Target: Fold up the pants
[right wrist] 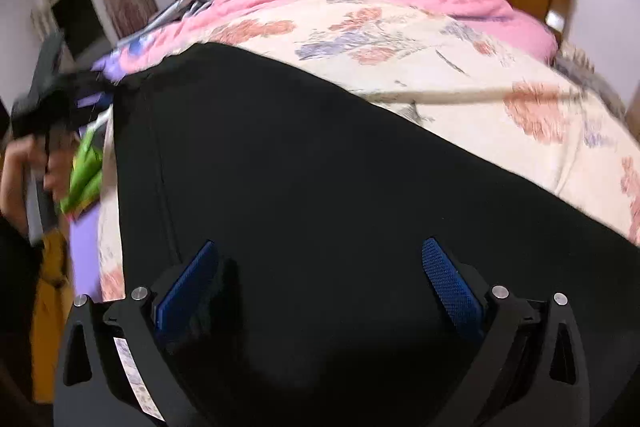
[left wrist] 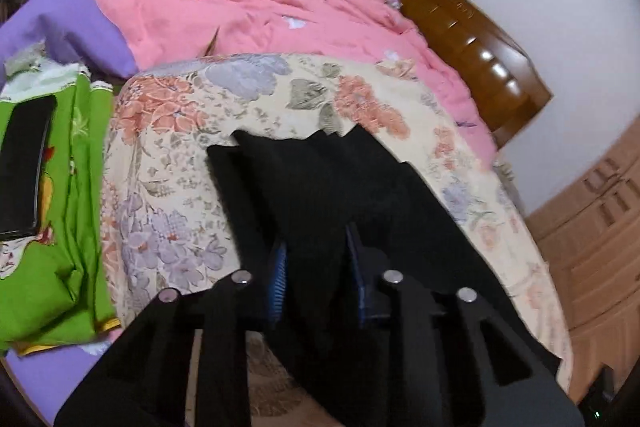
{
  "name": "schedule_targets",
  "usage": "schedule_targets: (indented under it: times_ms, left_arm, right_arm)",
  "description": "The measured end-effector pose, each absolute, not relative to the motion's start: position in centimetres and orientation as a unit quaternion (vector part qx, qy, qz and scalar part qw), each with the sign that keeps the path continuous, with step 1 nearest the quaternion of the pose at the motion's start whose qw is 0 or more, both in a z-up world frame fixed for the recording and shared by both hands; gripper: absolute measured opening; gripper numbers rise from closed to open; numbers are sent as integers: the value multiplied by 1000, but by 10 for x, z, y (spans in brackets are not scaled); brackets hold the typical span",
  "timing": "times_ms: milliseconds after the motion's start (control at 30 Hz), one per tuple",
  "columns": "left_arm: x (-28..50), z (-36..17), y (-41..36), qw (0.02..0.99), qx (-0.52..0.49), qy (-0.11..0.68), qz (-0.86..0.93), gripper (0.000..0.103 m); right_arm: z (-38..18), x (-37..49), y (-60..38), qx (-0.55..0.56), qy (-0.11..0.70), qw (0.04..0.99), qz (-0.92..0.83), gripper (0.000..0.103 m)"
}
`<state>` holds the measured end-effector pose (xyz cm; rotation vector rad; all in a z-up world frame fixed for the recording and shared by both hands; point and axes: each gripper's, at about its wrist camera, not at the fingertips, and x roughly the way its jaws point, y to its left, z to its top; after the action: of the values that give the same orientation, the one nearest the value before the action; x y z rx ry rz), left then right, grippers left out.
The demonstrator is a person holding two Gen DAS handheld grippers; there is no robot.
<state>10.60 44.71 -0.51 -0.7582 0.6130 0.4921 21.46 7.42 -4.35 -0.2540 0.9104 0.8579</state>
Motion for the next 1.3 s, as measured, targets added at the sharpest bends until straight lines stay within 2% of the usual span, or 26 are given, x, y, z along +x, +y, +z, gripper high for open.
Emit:
schedule_targets:
  times_ms: [133, 267, 333, 367, 433, 533, 567, 600, 733, 833, 1033, 1067, 1100, 1133, 1200, 1300]
  left_arm:
    - [98, -3, 441, 863, -329, 295, 246, 22]
    - [94, -20, 462, 848, -379, 293, 225, 35]
    - [92, -10, 461, 858, -377, 281, 205, 65]
    - [88, -1, 459, 864, -361, 272, 221, 96]
    - [80, 10, 460, 869, -346, 255, 246, 100]
    - [75, 4, 482, 853, -429, 244, 172, 98]
    - [78, 1, 487, 845, -449, 247, 153, 92]
    - [84, -3, 494, 839, -457, 259, 141, 88]
    - [100, -14, 505, 829, -461, 287, 137, 87]
    - [112, -24, 509, 820, -483, 287, 105, 76]
    - [121, -40, 525, 814, -509, 266, 87, 74]
    - [118, -42, 527, 814, -512, 259, 89, 64]
    - [116, -43, 528, 816, -505, 263, 101, 35]
    - [115, -45, 529, 817, -500, 267, 104, 25]
    - [111, -48, 531, 821, -507, 248, 90, 17]
    - [104, -19, 510, 857, -444, 235, 114, 14]
  right_arm:
    - [-43, 217, 75, -103, 429, 801, 405, 99]
    - [-43, 214, 79, -119, 427, 803, 398, 99]
    - [-44, 216, 80, -113, 428, 802, 401, 99]
    - [-44, 215, 79, -108, 428, 801, 403, 99]
    - [-44, 215, 79, -103, 429, 801, 405, 99]
    - [-43, 215, 78, -106, 429, 801, 404, 99]
    - [-43, 215, 79, -107, 429, 801, 404, 99]
    - [-43, 215, 78, -106, 429, 801, 404, 99]
    - [-43, 214, 79, -107, 429, 801, 404, 99]
    - [-43, 215, 79, -109, 429, 801, 403, 99]
    - [-43, 218, 76, -97, 431, 798, 409, 99]
    - [-43, 219, 75, -94, 431, 798, 410, 99]
    - [-43, 219, 75, -93, 432, 798, 410, 99]
    - [-43, 219, 75, -93, 432, 798, 411, 99]
    - [-43, 219, 75, -95, 432, 798, 410, 99]
    - [-42, 223, 69, -72, 434, 795, 418, 99]
